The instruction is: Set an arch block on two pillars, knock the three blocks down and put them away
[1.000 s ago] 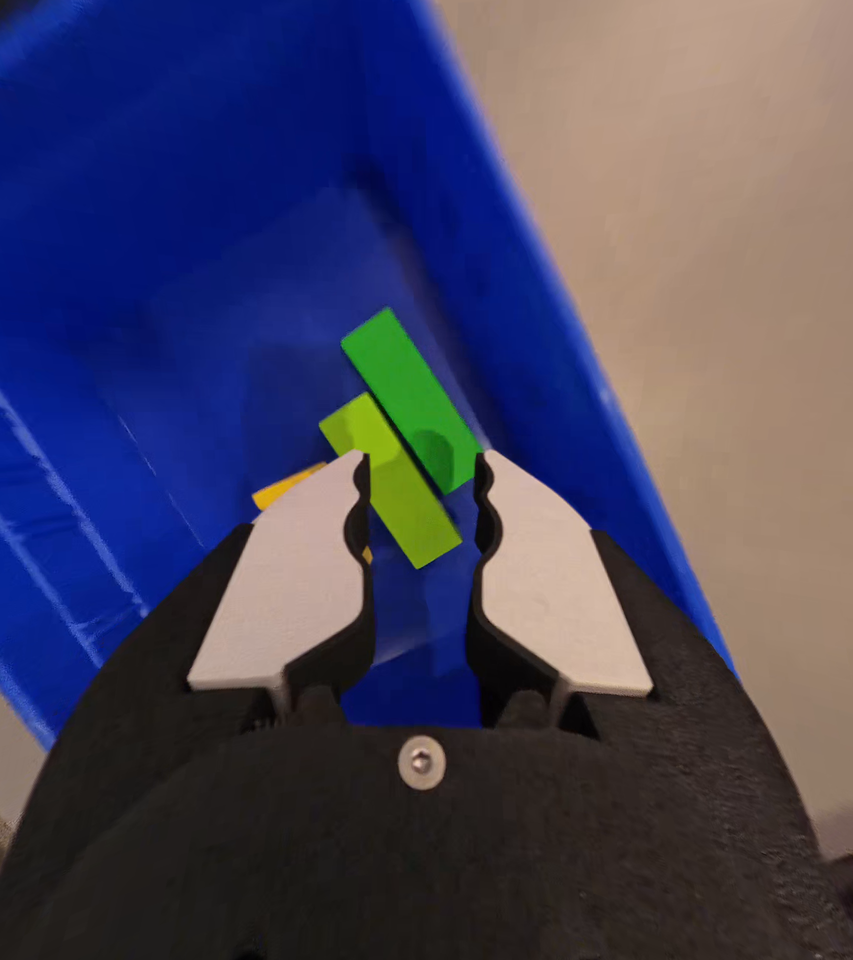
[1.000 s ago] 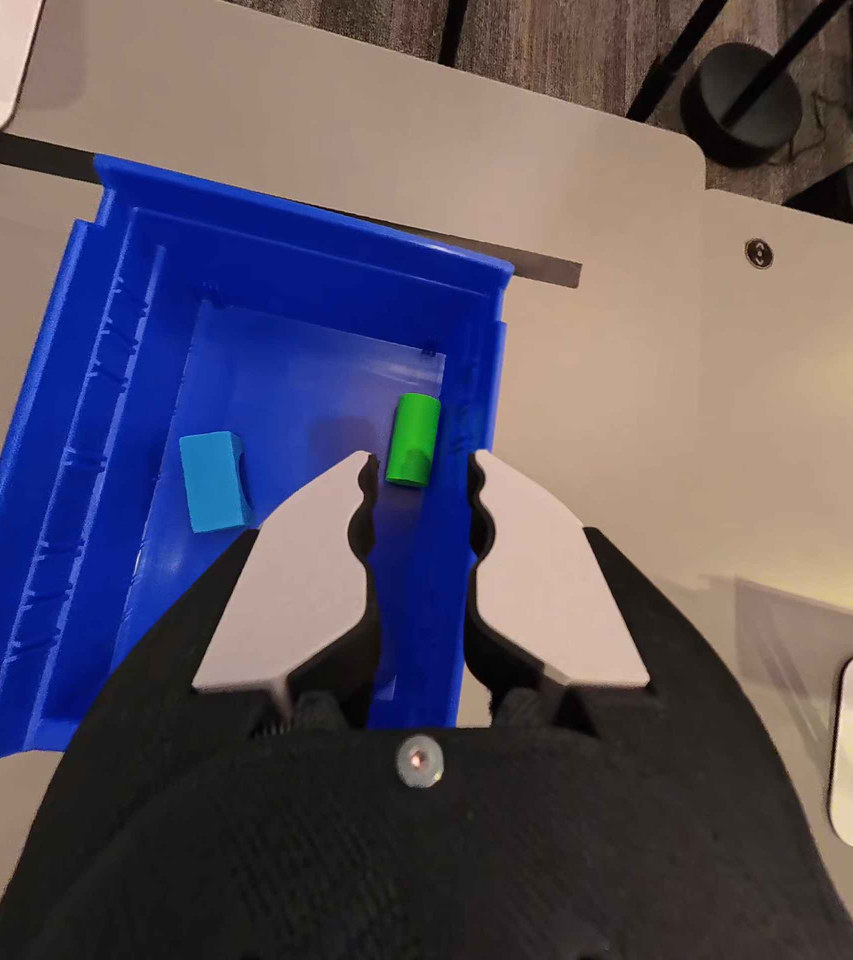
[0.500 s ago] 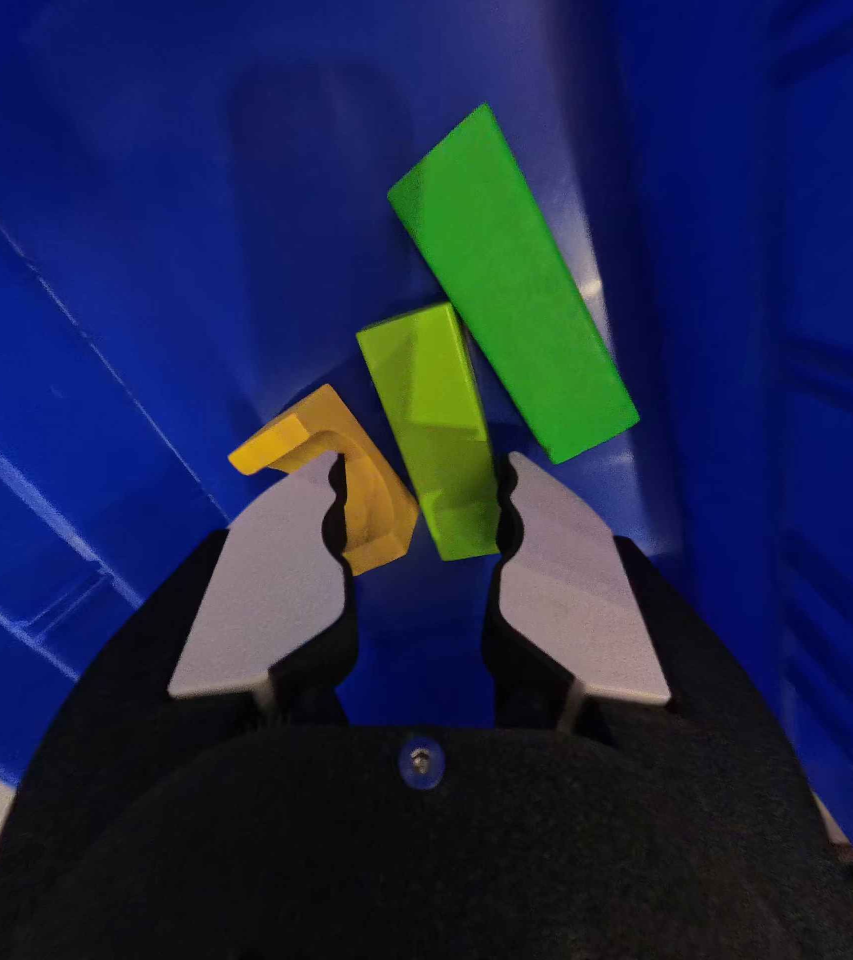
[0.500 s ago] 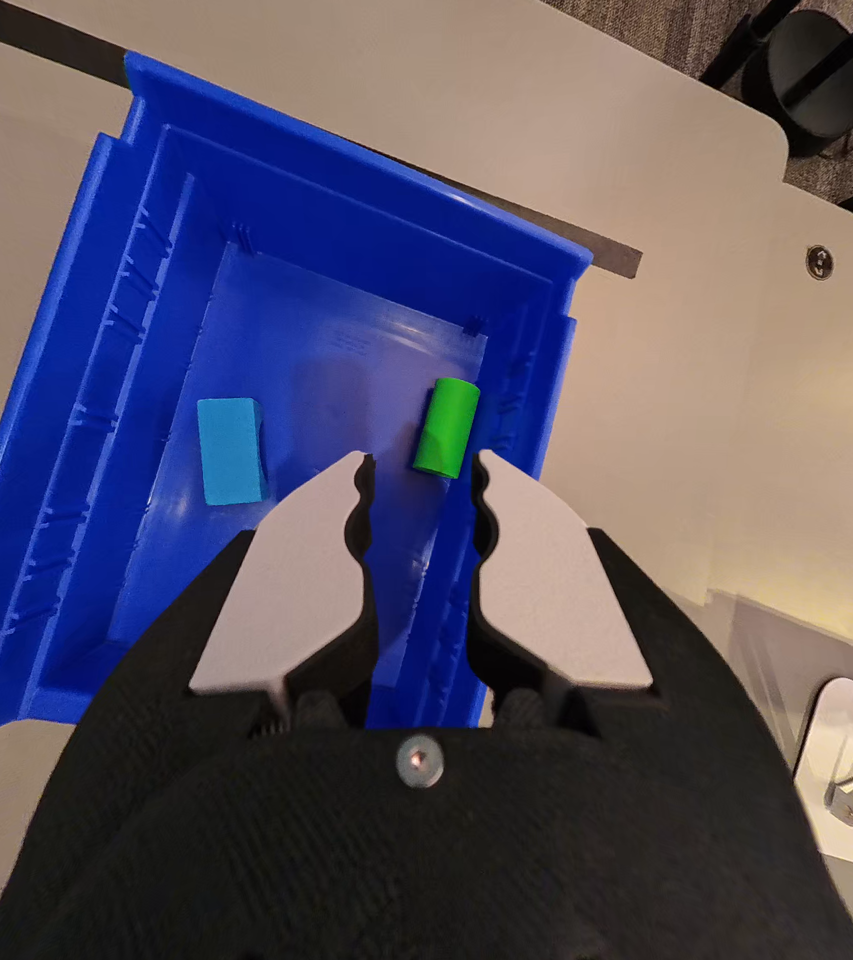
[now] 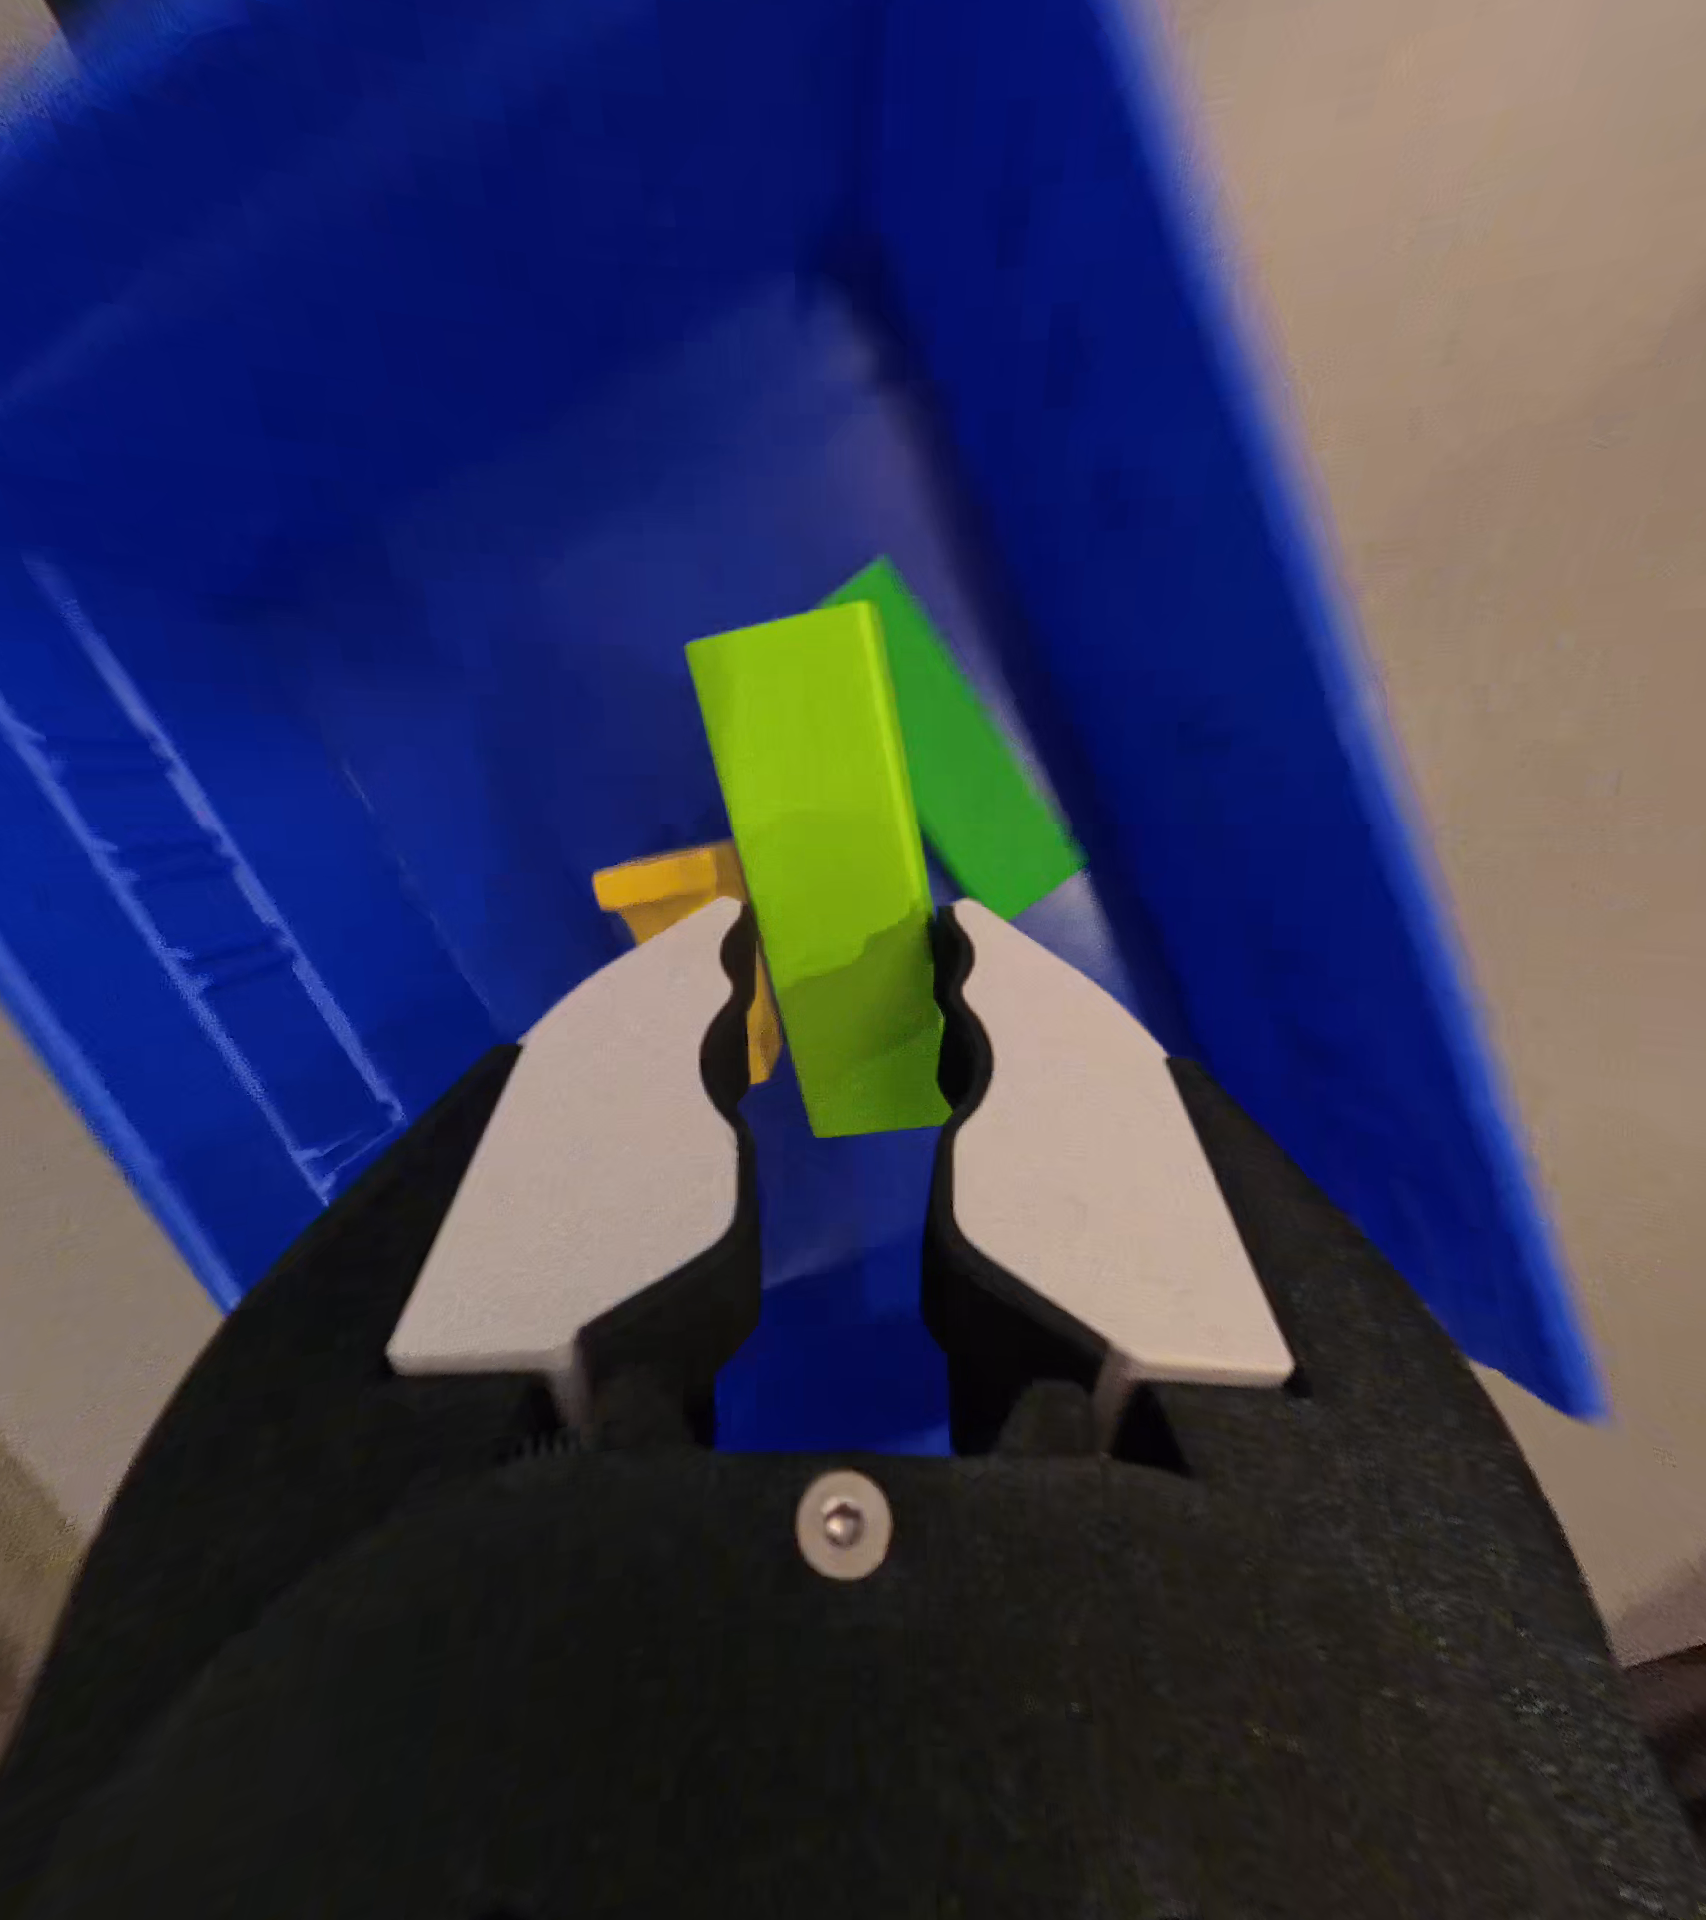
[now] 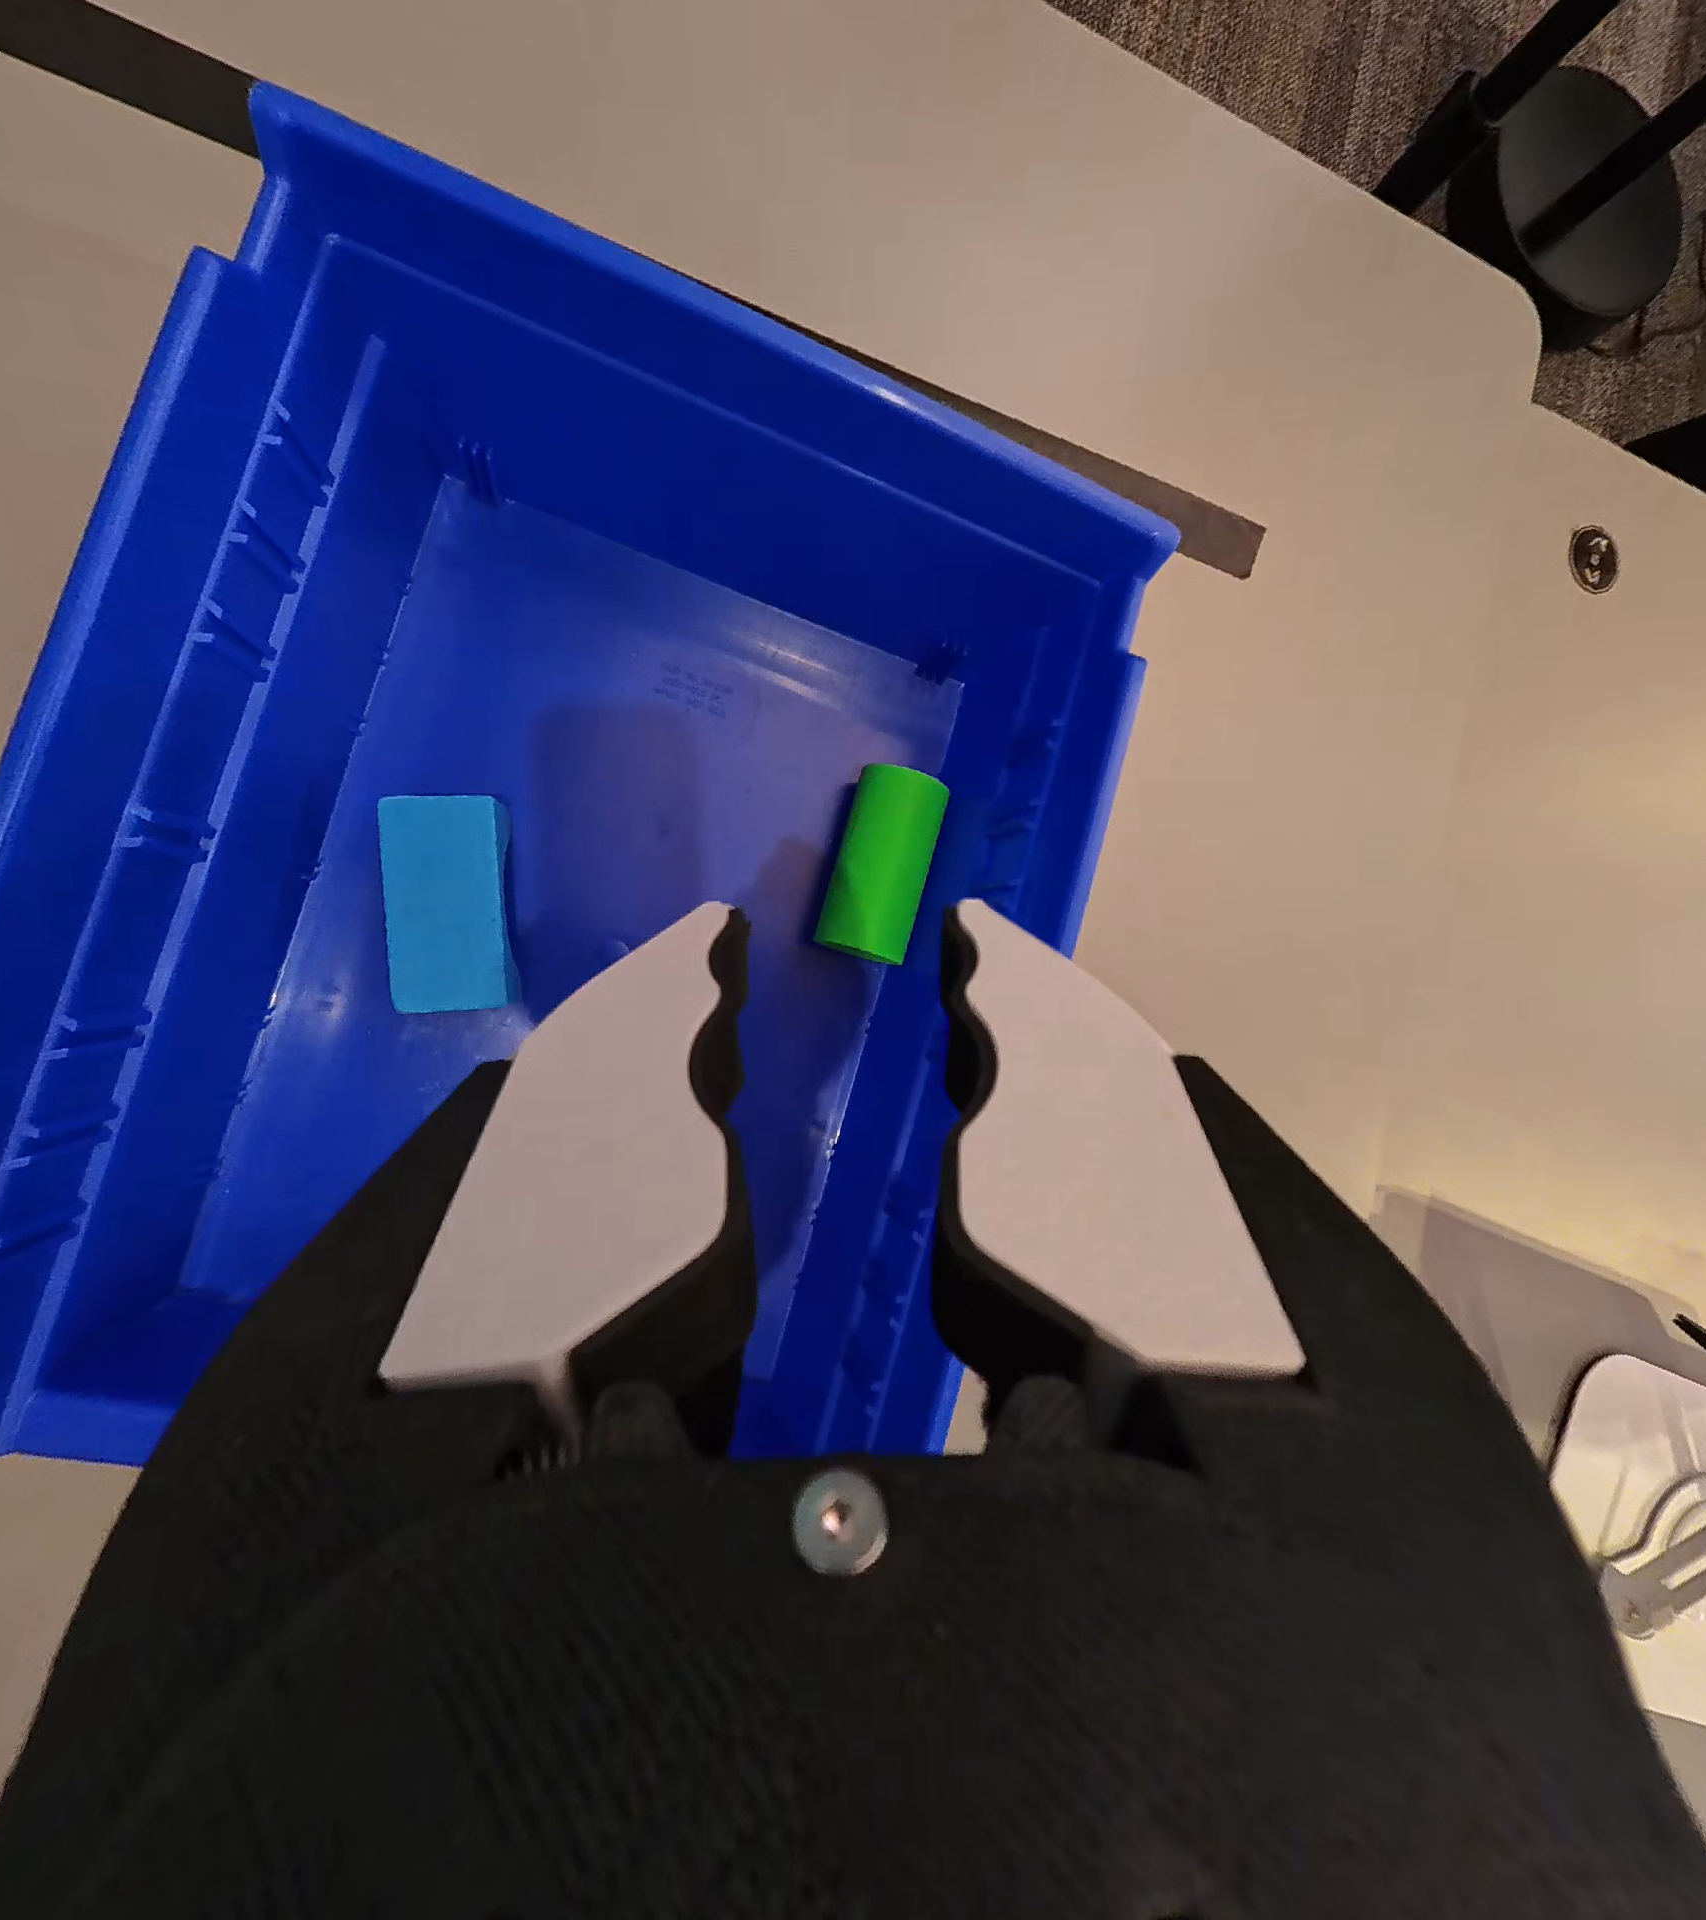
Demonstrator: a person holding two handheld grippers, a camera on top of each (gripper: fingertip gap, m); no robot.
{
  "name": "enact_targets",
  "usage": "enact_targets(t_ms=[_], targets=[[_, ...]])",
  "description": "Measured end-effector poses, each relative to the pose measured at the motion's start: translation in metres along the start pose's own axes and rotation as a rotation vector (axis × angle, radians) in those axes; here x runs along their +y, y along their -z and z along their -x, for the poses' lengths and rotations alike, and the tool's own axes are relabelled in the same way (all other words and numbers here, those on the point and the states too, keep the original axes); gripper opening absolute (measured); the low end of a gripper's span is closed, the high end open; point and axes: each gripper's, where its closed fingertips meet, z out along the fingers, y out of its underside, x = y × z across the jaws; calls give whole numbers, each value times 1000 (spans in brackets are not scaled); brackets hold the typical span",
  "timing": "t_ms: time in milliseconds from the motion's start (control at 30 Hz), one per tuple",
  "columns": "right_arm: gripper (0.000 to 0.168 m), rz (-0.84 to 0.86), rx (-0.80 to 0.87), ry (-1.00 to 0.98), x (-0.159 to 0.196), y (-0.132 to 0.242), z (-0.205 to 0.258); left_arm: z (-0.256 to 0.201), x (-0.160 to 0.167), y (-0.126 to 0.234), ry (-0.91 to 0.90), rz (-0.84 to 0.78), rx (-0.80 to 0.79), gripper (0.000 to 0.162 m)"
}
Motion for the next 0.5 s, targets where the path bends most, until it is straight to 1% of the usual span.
enact_targets(t_ms=[100,200,267,333,400,433,500], targets=[[38,-24,10,0,-5,5,0,-36,-33,55,-38,-266,110,33],[38,-62,24,6,-12,13,2,-101,-59,99,-183,-505,236,33],[37,-112,6,16,-21,21,11,-146,-75,112,-246,-629,326,33],[37,-207,-44,24,-38,34,29,-179,-88,108,-292,-703,360,33],[37,-381,-175,34,-66,57,65,-195,-99,94,-307,-755,331,33],[37,-488,-294,31,-83,73,93,-199,-103,89,-310,-781,313,33],[36,-678,-599,3,-108,111,154,-205,-107,81,-316,-808,280,33]])
